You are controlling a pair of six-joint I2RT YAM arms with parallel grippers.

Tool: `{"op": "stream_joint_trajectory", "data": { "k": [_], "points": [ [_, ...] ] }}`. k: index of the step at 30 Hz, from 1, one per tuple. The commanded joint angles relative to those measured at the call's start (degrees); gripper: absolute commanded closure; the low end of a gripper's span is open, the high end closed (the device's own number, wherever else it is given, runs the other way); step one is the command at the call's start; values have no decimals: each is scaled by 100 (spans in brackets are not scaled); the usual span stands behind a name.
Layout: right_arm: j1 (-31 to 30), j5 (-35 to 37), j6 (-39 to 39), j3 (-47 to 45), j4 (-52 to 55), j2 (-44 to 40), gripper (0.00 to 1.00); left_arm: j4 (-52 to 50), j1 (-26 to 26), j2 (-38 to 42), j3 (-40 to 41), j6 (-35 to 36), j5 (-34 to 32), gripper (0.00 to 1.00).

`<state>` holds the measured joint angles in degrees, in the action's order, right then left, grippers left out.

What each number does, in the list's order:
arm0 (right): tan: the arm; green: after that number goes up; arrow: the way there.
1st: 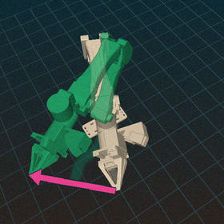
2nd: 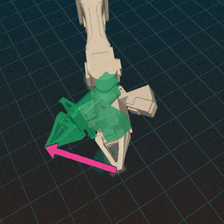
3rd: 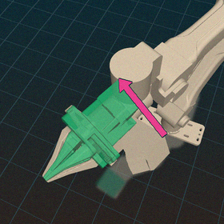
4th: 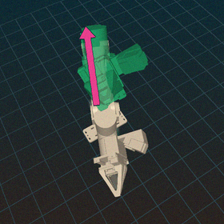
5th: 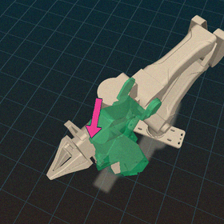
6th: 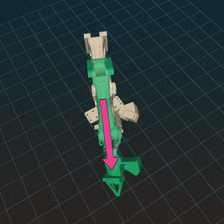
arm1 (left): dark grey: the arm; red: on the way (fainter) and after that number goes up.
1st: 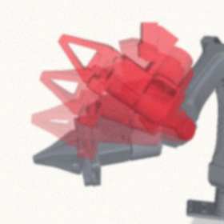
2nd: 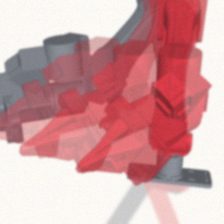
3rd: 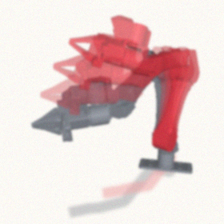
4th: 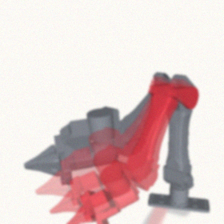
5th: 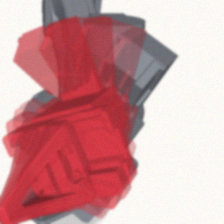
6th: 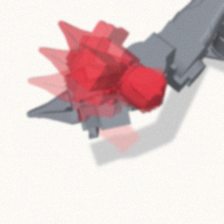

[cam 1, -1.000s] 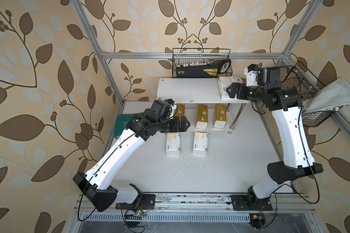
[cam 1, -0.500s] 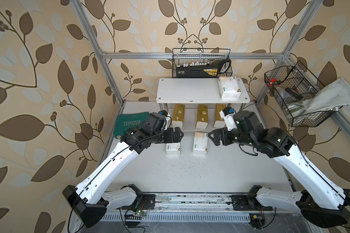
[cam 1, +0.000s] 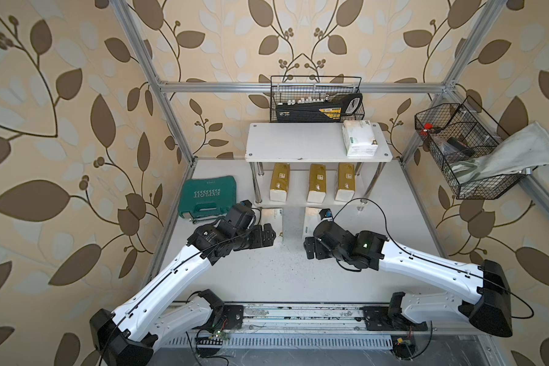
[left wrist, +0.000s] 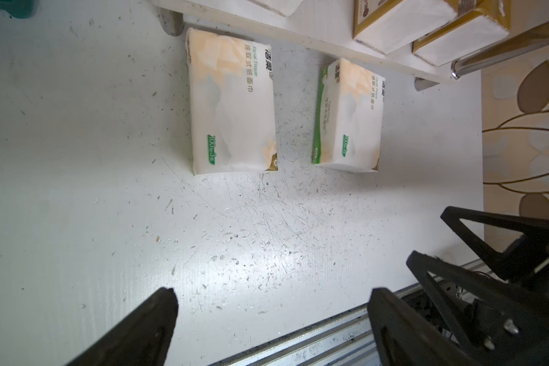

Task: Place the tissue boxes on the shelf by color
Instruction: Pick up the box of tissues from the center of the board.

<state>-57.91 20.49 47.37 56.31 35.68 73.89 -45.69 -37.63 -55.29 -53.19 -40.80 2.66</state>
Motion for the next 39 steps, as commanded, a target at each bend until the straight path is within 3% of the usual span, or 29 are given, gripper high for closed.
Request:
{"op": "stream_joint_trajectory", "data": {
  "k": [1, 6, 16, 39],
  "points": [
    [-16, 688, 395, -70, -568, 231, 1, 313, -69, 89, 152, -96, -56, 1],
    [98, 704, 320, 89, -640, 791, 1, 417, -76, 36, 267, -122, -18, 1],
    [767, 86, 55, 199, -1008, 1504, 1, 428, -74, 0, 242, -91, -16, 1],
    [1133, -237, -242, 520, -1142, 2758, 1, 439, -71, -167, 55, -14, 21, 1]
  ]
}}
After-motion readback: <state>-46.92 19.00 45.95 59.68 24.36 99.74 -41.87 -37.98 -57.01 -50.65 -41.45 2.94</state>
